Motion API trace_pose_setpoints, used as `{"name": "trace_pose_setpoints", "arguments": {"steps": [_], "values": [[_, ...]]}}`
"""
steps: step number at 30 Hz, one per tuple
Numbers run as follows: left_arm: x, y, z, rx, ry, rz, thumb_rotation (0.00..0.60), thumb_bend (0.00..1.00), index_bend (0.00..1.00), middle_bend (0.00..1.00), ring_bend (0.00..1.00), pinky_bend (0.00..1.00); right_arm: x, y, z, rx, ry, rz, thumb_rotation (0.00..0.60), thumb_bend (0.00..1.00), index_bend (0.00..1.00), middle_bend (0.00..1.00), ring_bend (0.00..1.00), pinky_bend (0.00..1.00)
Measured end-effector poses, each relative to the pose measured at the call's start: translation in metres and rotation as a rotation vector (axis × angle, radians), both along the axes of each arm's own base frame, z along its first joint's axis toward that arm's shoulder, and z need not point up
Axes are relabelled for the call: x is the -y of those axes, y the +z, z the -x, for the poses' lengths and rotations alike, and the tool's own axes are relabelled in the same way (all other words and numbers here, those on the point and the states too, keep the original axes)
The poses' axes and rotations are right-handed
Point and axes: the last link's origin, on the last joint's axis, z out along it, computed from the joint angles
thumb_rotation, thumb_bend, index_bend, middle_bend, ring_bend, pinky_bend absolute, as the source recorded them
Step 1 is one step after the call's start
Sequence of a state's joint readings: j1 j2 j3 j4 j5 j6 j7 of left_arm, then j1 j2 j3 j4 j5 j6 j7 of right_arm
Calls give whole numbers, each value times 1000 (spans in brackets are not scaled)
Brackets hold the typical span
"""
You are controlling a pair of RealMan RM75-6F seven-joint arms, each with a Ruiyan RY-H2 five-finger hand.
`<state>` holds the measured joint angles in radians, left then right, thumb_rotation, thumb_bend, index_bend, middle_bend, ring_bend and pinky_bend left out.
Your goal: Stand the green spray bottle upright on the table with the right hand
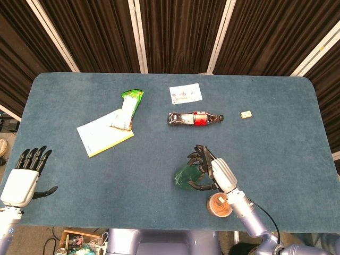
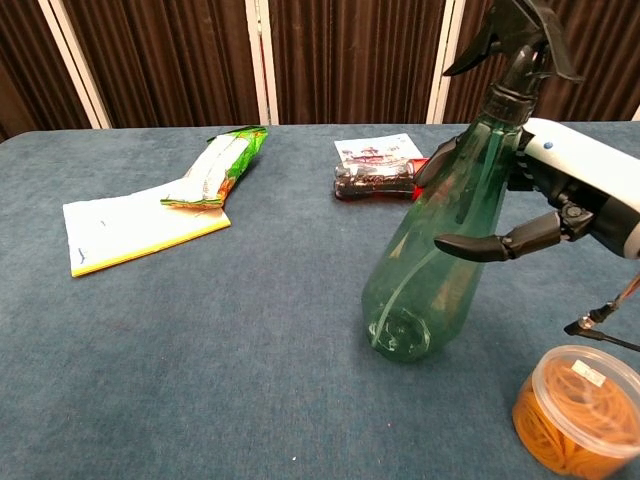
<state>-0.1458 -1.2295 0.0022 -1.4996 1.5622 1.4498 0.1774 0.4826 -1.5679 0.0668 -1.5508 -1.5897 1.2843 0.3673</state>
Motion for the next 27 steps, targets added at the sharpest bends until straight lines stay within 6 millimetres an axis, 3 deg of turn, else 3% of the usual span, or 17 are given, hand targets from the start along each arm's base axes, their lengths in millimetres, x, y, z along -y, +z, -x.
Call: {"name": "trace_pose_setpoints", "arguments": {"steps": [9,14,17,20,27], "values": [[1,0,0,3,-2,3,600,12,0,0,0,47,-5,-1,-1,-14,28,1,600,222,750,197,10,357],[0,2,0,-3,0,-11,600,12,0,0,0,47,-7,0,1,-33,48,-25,600,147,336,54,0,294],[0,2,1,0,4,-17,600,12,0,0,0,47,-6,0,2,-50,55,-33,600,130,148,6,0,276],[0,2,1,2,5,-13,600,12,0,0,0,47,-6,1,2,-64,56,-42,600,119,29,0,0,273],[1,3,1,4,5,-14,600,12,0,0,0,47,-5,1,0,-93,48,-49,600,113,0,0,0,272]]}}
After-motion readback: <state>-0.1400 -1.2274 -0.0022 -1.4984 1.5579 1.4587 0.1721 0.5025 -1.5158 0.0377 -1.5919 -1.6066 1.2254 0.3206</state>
